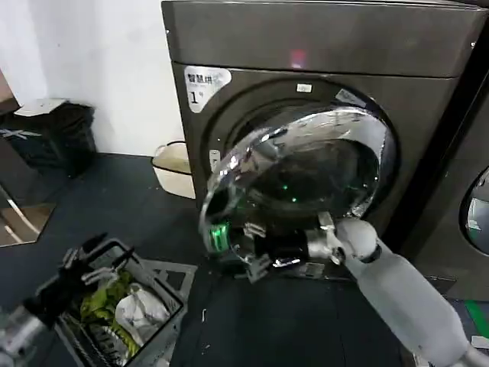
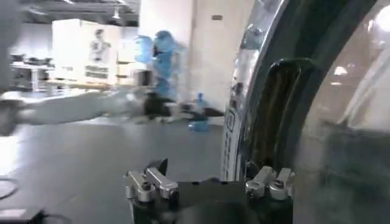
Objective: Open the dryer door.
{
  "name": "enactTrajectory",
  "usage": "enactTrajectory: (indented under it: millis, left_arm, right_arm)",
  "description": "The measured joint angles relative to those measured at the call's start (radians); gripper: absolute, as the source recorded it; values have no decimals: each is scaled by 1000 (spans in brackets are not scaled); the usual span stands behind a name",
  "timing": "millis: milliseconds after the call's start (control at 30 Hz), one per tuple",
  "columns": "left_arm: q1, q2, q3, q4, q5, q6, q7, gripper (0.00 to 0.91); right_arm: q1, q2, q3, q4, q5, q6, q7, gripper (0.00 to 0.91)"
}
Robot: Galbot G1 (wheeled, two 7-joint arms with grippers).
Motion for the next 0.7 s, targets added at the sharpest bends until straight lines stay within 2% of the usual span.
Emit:
enactTrajectory:
  millis: [167,333,500,700]
  left_arm:
    - [-136,126,135,99,-89,-29,-3,907]
    - [-288,211,290,197,-128,-67,32,907]
    - [-445,263,484,256,-148,-104,60,907]
    - [-636,265,721,276,-171,-107,72,907]
  right_arm:
    - [-110,-53,113,52,29,31,-49,907]
    - [-267,-86,289,93,36,63,-56,907]
    - [-459,-68,538,104,20,71,-56,907]
    - [-648,-6,884,114,-37,66,15,907]
